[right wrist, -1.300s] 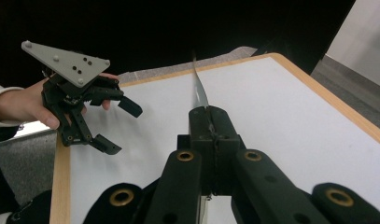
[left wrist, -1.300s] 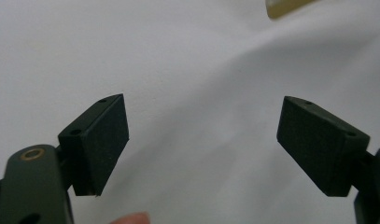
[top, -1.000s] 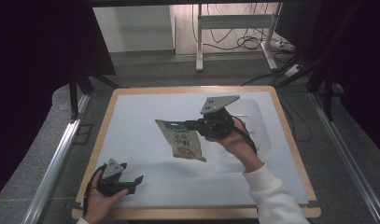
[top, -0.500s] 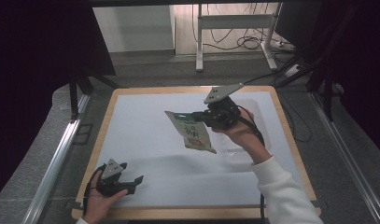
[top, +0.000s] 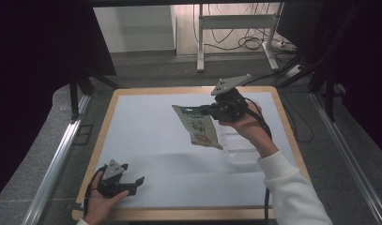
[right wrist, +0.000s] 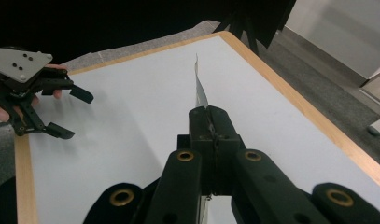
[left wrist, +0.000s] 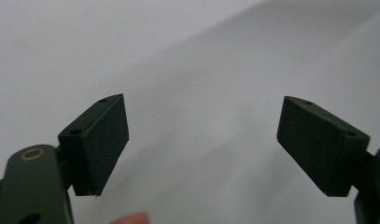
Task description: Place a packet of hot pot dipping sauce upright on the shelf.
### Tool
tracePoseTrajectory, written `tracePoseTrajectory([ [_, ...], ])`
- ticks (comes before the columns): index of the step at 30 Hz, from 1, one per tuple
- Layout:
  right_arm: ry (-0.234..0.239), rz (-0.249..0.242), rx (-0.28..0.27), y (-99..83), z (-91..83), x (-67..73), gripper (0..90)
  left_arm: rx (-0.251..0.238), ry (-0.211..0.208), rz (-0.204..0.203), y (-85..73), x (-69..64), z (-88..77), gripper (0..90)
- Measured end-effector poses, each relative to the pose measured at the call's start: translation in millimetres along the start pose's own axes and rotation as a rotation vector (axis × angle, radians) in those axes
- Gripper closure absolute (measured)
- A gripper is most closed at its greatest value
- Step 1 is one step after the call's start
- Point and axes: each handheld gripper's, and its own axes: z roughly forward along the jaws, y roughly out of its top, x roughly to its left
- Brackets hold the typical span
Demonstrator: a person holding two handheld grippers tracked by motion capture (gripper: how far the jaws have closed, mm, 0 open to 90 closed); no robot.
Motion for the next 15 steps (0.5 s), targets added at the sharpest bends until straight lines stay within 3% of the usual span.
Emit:
tracePoseTrajectory([
  [15,-0.010,0.020,-0.025,1.7,-17.7,-17.7,89.6,0.002,0.000,0.002,-0.1,-0.4,0.5,16.8],
])
